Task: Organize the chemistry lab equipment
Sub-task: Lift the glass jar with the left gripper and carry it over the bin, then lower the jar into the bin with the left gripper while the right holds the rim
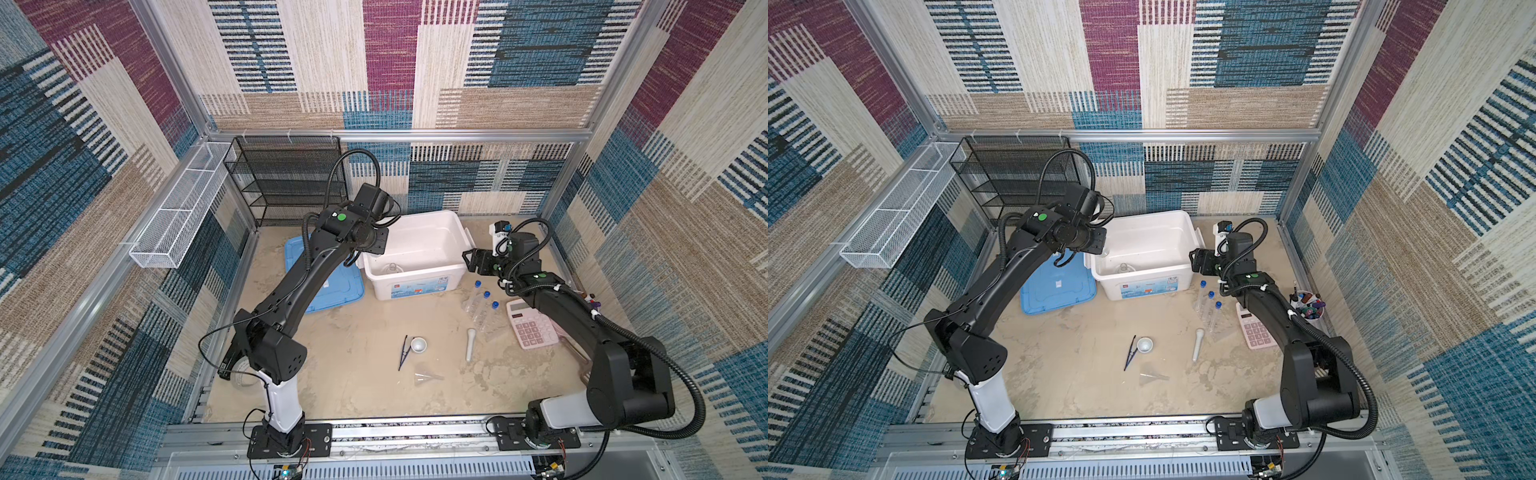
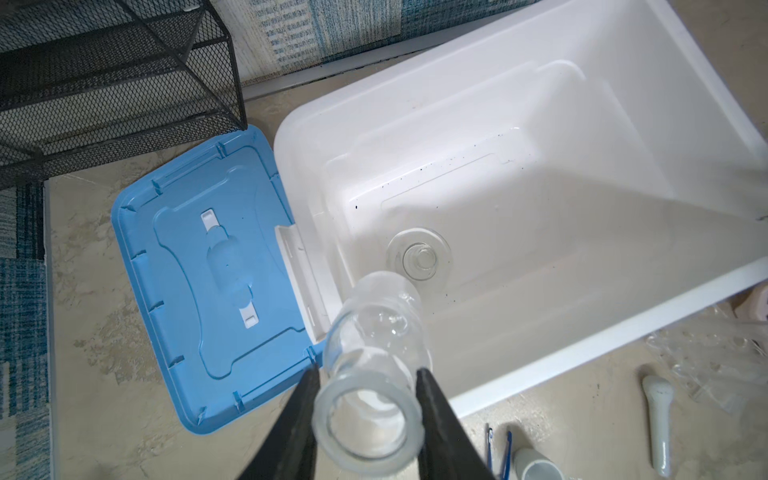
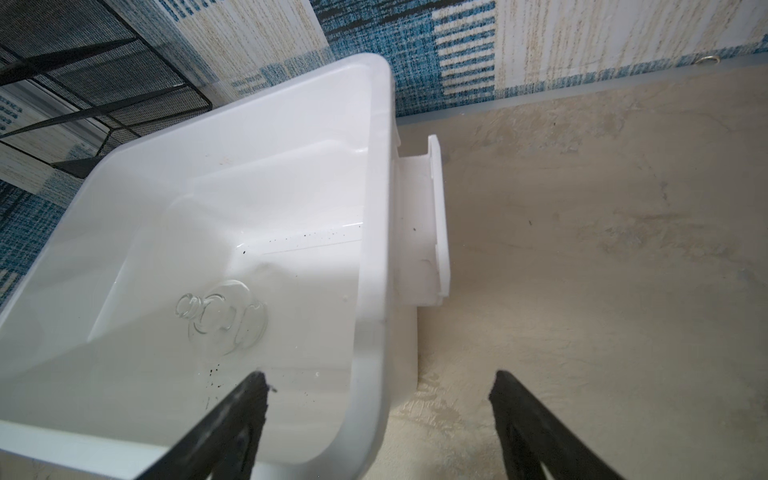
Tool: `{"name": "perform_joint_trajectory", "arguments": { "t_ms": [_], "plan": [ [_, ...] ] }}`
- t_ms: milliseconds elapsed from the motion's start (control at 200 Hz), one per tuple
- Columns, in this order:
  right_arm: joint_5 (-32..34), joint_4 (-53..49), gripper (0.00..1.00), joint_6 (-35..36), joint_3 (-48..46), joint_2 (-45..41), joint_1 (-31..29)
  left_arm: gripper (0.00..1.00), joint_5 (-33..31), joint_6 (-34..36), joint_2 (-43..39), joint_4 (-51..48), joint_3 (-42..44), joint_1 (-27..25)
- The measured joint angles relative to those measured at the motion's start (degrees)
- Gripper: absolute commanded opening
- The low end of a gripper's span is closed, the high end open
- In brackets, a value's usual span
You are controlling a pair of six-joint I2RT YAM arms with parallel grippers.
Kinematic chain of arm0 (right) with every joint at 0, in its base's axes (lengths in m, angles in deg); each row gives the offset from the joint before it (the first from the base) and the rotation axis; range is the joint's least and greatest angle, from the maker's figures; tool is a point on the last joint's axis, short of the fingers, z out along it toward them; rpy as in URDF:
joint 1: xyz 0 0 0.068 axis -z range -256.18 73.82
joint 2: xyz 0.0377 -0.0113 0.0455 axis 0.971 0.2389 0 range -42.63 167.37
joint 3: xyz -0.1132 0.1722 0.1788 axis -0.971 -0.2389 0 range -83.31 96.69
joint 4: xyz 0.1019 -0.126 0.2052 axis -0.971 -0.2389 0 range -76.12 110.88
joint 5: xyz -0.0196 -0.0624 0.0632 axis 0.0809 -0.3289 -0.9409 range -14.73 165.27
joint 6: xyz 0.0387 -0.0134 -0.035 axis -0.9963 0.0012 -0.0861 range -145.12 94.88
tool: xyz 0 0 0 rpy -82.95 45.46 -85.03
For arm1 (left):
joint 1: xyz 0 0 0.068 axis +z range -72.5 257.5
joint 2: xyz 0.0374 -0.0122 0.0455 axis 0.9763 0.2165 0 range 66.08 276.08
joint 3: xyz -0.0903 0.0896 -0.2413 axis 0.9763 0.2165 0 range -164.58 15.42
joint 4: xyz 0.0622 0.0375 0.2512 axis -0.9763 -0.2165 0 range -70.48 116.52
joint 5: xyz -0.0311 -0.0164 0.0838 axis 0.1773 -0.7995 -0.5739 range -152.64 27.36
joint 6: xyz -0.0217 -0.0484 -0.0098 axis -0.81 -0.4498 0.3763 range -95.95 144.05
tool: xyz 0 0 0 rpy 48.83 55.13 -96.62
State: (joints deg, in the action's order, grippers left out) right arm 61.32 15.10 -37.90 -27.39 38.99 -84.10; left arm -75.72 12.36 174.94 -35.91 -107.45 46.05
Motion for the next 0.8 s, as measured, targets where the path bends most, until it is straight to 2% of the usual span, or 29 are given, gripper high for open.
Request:
{"name": "perform_joint_trajectory", "arguments": {
  "t_ms": [270, 801],
  "plan": [
    [0.00, -0.07, 0.86, 0.04, -0.09, -1.22, 0.02, 0.34, 1.25, 3.13, 13.60, -0.98, -14.84, 1.05],
    [0.04, -1.05, 0.87, 0.46, -0.17, -1.44, 0.00, 0.33, 1.62, 5.51, 26.64, -2.69, -21.94, 1.20]
  ]
}}
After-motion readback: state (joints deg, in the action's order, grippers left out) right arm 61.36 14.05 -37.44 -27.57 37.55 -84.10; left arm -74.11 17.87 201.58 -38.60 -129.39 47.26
